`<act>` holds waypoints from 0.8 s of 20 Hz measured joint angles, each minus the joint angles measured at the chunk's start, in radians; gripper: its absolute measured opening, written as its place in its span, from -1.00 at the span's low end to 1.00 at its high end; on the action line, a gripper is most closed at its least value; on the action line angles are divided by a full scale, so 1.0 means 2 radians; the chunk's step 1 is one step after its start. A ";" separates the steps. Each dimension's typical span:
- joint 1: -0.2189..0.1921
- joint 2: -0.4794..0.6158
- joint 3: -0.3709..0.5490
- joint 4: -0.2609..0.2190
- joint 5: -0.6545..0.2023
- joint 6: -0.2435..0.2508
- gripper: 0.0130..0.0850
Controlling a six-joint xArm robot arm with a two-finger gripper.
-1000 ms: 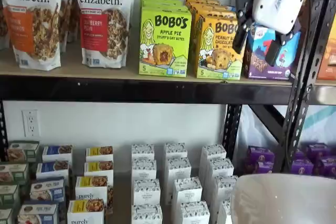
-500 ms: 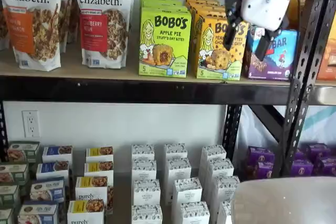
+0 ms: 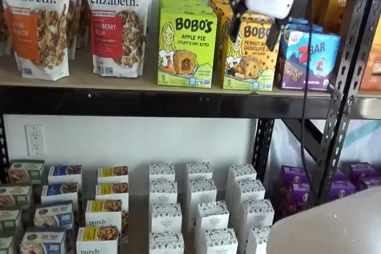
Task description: Pick the green box on the top shelf, the fourth from the left
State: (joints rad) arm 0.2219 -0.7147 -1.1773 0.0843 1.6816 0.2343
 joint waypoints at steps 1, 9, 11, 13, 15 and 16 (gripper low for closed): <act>0.012 0.009 -0.003 -0.004 -0.008 0.011 1.00; 0.072 0.068 -0.029 -0.035 -0.056 0.065 1.00; 0.083 0.083 -0.040 -0.045 -0.064 0.075 1.00; 0.089 0.097 -0.050 -0.051 -0.072 0.081 1.00; 0.091 0.112 -0.065 -0.054 -0.078 0.084 1.00; 0.091 0.118 -0.070 -0.054 -0.080 0.083 1.00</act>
State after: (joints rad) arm 0.4042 -0.4786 -1.3172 -0.0229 1.5223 0.4013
